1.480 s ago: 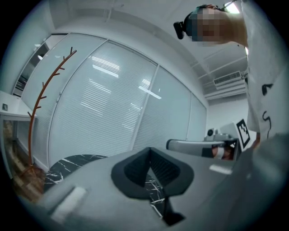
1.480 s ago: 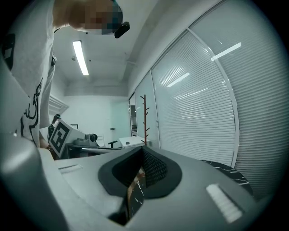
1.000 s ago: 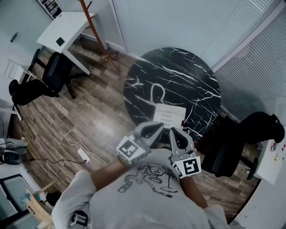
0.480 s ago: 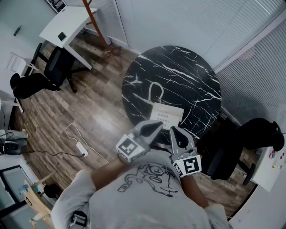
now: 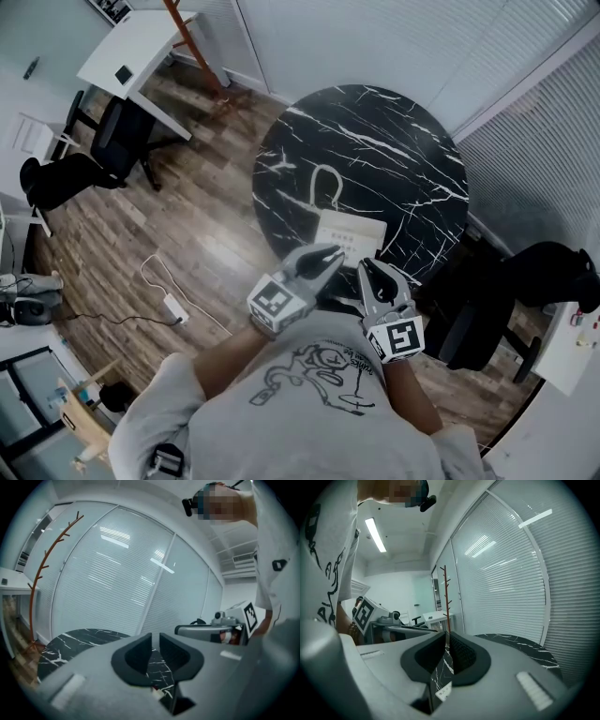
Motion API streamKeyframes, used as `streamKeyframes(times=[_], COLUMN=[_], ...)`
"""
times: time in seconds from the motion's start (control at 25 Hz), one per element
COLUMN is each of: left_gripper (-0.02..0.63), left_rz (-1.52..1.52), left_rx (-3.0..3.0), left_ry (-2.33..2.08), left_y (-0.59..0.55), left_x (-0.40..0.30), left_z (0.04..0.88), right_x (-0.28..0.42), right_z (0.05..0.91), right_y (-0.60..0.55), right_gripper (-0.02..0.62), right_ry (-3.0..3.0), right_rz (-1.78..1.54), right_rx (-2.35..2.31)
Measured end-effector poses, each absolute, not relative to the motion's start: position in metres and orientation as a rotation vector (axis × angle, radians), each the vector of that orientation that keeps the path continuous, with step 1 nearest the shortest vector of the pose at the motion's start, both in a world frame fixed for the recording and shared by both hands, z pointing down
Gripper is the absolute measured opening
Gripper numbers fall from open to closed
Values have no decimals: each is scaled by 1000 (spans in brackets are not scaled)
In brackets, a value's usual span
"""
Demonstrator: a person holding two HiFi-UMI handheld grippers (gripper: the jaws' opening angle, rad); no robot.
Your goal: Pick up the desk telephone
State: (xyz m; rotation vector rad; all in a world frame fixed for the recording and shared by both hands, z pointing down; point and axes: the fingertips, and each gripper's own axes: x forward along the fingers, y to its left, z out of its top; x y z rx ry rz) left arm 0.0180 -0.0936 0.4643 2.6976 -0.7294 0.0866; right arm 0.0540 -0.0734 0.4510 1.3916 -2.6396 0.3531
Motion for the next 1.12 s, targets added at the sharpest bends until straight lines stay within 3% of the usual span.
streamKeyframes(times=[0.36, 0.8, 1.12], left_gripper=[118, 219, 292], left_rz=[206, 331, 416], left_rx=[2600, 2413, 2304], left_ry=[-758, -759, -754], left_y=[-115, -128, -140], left_x=[14, 4, -1], left_z=[527, 623, 690], right_x=[72, 92, 109], right_z=[508, 588, 643], right_y=[-88, -103, -113], right_gripper=[104, 285, 354], right_ry=[-2517, -2355, -2242], right_rz=[453, 586, 682], right_rx=[1401, 1426, 1441])
